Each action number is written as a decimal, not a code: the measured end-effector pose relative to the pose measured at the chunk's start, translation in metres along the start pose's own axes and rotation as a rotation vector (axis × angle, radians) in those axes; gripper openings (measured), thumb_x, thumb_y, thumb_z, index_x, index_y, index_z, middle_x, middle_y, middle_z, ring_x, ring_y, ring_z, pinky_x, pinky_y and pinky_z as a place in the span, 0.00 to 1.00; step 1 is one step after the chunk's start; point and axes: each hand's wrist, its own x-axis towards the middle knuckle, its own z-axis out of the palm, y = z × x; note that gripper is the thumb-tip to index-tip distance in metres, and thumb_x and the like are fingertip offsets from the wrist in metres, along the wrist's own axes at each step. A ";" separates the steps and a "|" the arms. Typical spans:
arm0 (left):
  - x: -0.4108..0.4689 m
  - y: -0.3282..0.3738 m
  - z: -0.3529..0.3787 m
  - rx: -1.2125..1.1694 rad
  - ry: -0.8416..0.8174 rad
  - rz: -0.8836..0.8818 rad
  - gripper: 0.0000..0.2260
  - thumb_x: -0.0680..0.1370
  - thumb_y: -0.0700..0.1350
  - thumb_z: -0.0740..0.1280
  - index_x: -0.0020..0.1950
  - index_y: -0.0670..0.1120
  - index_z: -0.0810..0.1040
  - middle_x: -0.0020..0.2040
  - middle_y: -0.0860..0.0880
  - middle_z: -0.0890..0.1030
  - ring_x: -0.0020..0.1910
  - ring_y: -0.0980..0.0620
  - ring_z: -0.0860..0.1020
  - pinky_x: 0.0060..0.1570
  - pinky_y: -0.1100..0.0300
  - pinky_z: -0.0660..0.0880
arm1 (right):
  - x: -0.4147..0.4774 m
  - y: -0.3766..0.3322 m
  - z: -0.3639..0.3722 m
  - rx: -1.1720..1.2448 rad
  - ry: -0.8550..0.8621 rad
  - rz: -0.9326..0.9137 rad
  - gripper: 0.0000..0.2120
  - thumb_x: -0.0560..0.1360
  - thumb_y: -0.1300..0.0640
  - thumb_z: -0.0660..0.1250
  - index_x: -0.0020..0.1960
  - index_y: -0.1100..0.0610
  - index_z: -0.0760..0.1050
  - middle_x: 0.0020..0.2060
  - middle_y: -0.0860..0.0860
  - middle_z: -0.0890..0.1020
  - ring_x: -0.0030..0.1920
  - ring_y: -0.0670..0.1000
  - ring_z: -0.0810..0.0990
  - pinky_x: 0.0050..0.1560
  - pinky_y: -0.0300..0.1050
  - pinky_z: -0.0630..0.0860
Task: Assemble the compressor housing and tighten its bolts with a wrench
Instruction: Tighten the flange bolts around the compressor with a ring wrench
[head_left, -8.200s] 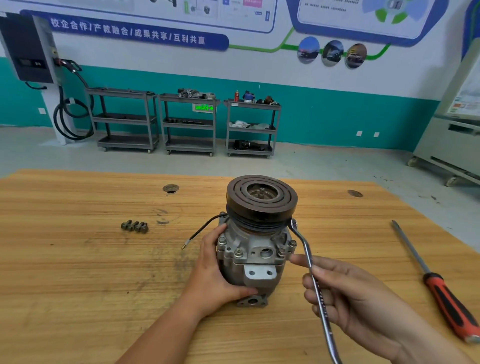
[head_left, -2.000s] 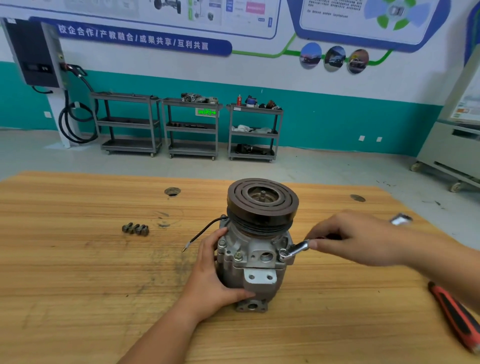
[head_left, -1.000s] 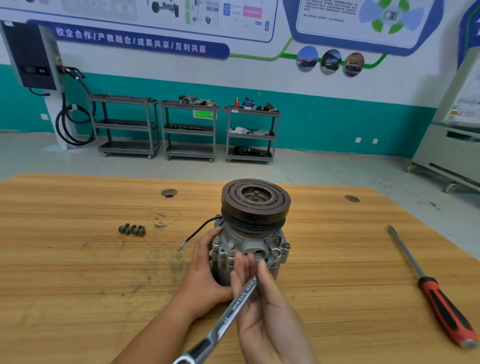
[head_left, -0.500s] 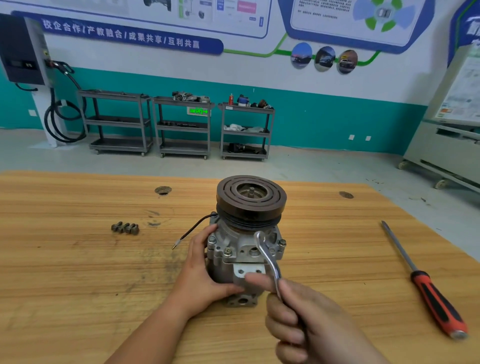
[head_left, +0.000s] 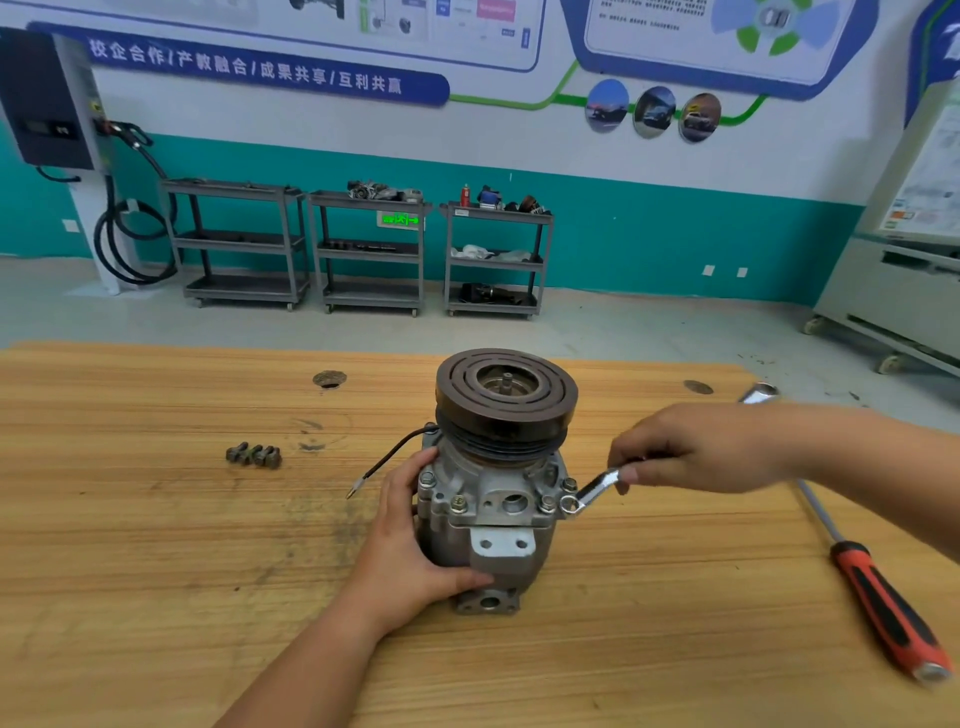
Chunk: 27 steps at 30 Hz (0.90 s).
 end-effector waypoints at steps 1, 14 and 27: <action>0.000 0.000 0.000 0.005 0.000 0.003 0.52 0.54 0.47 0.84 0.59 0.81 0.53 0.69 0.57 0.65 0.66 0.62 0.69 0.55 0.75 0.66 | 0.006 0.000 -0.003 -0.011 -0.014 -0.011 0.07 0.79 0.43 0.56 0.46 0.37 0.72 0.41 0.47 0.78 0.42 0.48 0.75 0.46 0.47 0.73; 0.002 -0.001 -0.001 0.017 -0.007 0.021 0.52 0.53 0.51 0.84 0.61 0.80 0.54 0.69 0.55 0.66 0.64 0.71 0.66 0.53 0.81 0.65 | 0.032 -0.006 -0.019 0.152 -0.064 -0.082 0.08 0.78 0.49 0.61 0.42 0.40 0.77 0.29 0.37 0.74 0.32 0.38 0.70 0.34 0.32 0.63; 0.001 -0.001 0.000 0.005 -0.013 0.001 0.50 0.52 0.56 0.82 0.62 0.80 0.53 0.69 0.57 0.65 0.66 0.62 0.68 0.56 0.76 0.66 | 0.046 -0.020 -0.036 0.124 -0.201 0.016 0.08 0.77 0.48 0.62 0.48 0.46 0.80 0.44 0.39 0.78 0.53 0.46 0.75 0.57 0.43 0.70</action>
